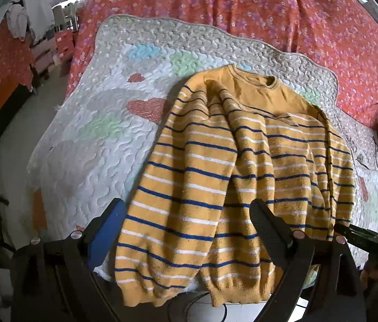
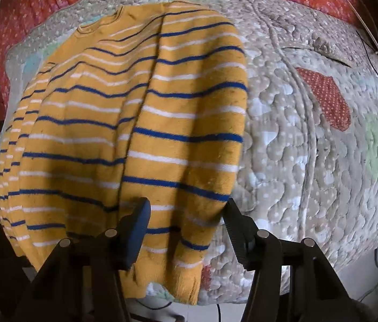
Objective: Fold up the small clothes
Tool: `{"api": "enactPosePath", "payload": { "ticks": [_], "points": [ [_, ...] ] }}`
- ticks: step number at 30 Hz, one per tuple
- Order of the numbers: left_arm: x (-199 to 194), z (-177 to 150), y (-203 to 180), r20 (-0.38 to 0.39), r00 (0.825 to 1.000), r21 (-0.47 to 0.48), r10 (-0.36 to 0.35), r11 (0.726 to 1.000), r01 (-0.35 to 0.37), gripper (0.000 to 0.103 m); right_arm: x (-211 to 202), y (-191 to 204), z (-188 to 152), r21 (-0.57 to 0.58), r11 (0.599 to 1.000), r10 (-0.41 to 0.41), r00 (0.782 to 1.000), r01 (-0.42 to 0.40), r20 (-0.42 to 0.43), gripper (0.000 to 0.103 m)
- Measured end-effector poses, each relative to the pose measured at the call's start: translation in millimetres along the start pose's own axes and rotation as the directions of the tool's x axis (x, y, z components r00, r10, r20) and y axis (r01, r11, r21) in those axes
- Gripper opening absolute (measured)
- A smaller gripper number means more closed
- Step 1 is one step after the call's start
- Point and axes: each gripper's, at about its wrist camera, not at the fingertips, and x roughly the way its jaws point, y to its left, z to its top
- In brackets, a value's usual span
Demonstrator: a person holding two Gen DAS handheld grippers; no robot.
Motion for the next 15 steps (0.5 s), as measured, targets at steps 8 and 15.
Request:
{"api": "enactPosePath", "payload": {
  "ticks": [8, 15],
  "points": [
    [0.0, -3.8, -1.2, -0.002, 1.000, 0.013, 0.001, 1.000, -0.001, 0.093, -5.9, 10.1, -4.2, -0.007, 0.999, -0.032, 0.999, 0.032, 0.018, 0.060],
    [0.8, -8.6, -11.5, -0.010, 1.000, 0.049, 0.003, 0.999, -0.003, 0.093, -17.2, 5.9, -4.9, -0.016, 0.998, -0.058, 0.995, 0.059, 0.081, 0.060]
  ]
}}
